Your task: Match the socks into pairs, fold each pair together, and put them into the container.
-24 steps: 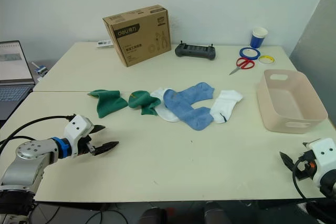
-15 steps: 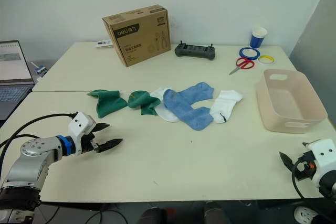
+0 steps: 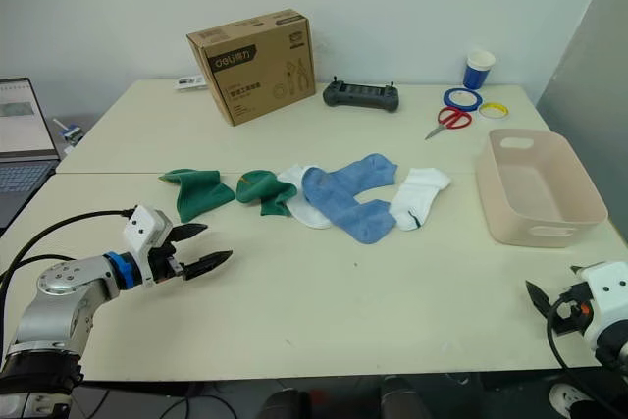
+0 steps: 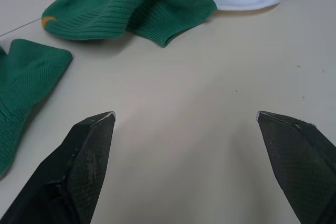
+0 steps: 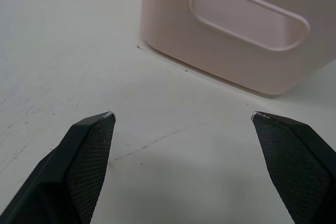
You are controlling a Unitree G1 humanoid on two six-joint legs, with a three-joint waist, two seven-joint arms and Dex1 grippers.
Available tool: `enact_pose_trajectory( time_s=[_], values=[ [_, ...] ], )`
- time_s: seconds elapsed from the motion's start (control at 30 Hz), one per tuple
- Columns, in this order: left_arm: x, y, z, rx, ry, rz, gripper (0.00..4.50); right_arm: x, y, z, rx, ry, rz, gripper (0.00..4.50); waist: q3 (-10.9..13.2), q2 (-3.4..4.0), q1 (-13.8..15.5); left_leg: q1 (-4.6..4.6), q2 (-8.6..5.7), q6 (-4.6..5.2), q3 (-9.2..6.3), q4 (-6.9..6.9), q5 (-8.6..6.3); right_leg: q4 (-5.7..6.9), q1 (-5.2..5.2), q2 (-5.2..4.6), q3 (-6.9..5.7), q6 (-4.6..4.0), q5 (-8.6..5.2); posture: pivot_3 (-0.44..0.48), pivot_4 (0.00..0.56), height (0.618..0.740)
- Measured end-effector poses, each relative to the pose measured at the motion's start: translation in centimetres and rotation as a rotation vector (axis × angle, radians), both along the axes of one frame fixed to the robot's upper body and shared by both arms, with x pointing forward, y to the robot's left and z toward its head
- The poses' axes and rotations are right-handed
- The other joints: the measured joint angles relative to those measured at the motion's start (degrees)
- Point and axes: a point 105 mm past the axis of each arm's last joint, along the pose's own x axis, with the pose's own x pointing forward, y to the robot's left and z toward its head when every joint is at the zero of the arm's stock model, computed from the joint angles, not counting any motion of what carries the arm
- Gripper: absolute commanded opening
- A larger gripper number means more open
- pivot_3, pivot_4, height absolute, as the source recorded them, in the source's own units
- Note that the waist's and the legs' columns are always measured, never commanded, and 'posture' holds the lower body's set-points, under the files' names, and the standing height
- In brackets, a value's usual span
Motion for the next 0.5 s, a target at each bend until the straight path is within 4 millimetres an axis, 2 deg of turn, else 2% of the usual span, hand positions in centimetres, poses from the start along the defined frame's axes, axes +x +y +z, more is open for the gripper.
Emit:
enact_pose_trajectory(
  time_s=[0.17, 0.27, 0.37, 0.5],
  values=[
    [-0.6, -0.2, -0.5, -0.054, 0.046, -0.012, 4.5, -0.3, 0.5, -0.2, 0.004, 0.006, 0.012, 4.47, 0.0, 0.0, 0.0, 0.0, 0.01, 0.0, -0.01, 0.0, 0.0, 0.0, 0.0, 0.0, -0.01, 0.0, 0.0, 0.0, 0.15, 0.723],
    [-1.0, -1.0, -0.4, -0.079, 0.062, -0.046, 4.5, -0.2, 1.4, -0.4, 0.014, 0.004, 0.039, 4.47, 0.0, 0.0, 0.0, -0.01, 0.01, 0.0, -0.01, 0.0, 0.0, 0.0, 0.0, 0.0, -0.01, 0.0, 0.0, 0.0, 0.15, 0.723],
    [-1.7, -2.7, 0.2, -0.127, 0.089, -0.114, 4.5, 0.3, 3.4, 0.0, 0.01, -0.014, 0.111, 4.47, 0.0, 0.0, -0.06, -0.01, 0.02, 0.0, -0.01, 0.0, 0.0, 0.0, 0.0, 0.0, -0.01, 0.0, 0.0, 0.0, 0.15, 0.723],
    [-4.1, -6.2, 1.2, -0.169, 0.174, -0.293, 4.5, 2.4, 7.1, 2.3, 0.053, -0.112, 0.215, 4.47, -0.01, -0.02, -0.55, 0.01, 0.03, 0.0, -0.03, 0.02, 0.0, 0.03, 0.01, 0.01, 0.0, -0.02, 0.01, 0.0, 0.15, 0.723]
  ],
)
